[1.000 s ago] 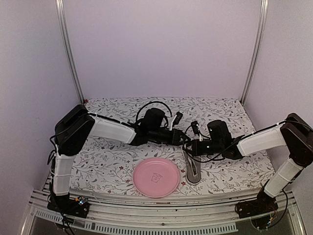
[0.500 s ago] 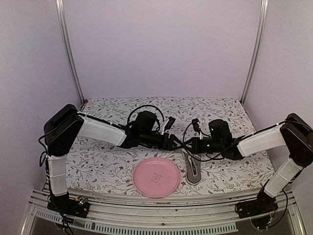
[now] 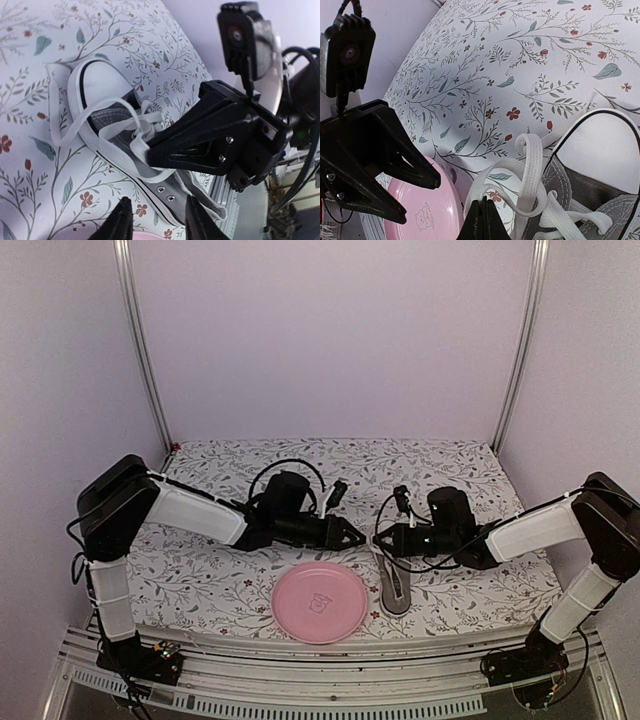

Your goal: Tie the shoes

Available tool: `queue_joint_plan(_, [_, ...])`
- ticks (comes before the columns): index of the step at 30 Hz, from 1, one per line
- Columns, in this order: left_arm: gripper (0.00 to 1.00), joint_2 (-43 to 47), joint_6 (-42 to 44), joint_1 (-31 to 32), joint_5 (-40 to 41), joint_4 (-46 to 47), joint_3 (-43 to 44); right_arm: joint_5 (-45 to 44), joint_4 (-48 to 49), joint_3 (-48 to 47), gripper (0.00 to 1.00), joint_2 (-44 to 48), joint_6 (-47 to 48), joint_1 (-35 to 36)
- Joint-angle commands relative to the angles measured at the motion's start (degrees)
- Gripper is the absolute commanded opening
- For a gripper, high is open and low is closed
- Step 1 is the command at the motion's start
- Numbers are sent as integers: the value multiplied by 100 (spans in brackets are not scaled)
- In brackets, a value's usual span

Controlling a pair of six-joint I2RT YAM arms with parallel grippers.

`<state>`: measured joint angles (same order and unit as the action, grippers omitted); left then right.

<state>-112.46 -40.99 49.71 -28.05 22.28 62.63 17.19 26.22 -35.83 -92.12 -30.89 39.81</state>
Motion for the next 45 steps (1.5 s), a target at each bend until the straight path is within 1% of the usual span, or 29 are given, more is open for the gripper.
queue_joint_plan(1, [30,-218,-132,-41,140,-101,126,-91,87,90,2,124,-40,20])
queue_joint_plan(4, [24,-393,-194,-31,201,-305,302,-106,92,125,2,149,-60,18])
queue_joint_plan(9, [20,-645,-272,-18,105,-415,567,-137,85,146,2,165,-74,20])
queue_joint_plan(16, [11,-955,-338,29,235,-969,914,-183,86,172,2,212,-71,23])
queue_joint_plan(25, [7,-1120,-358,70,333,-1377,1142,-198,88,157,2,207,-67,15])
queue_joint_plan(27, [4,-1105,-395,74,422,-1413,1102,-198,91,163,2,205,-74,19])
queue_joint_plan(30, [1,-1091,-414,79,456,-1420,1059,-207,85,161,2,203,-74,14])
queue_joint_plan(38, [12,-1287,-467,174,10,-845,1182,-367,-43,143,2,241,-118,9])
queue_joint_plan(45, [16,-1349,-621,174,-196,-208,1177,-517,-378,178,2,299,-177,-47])
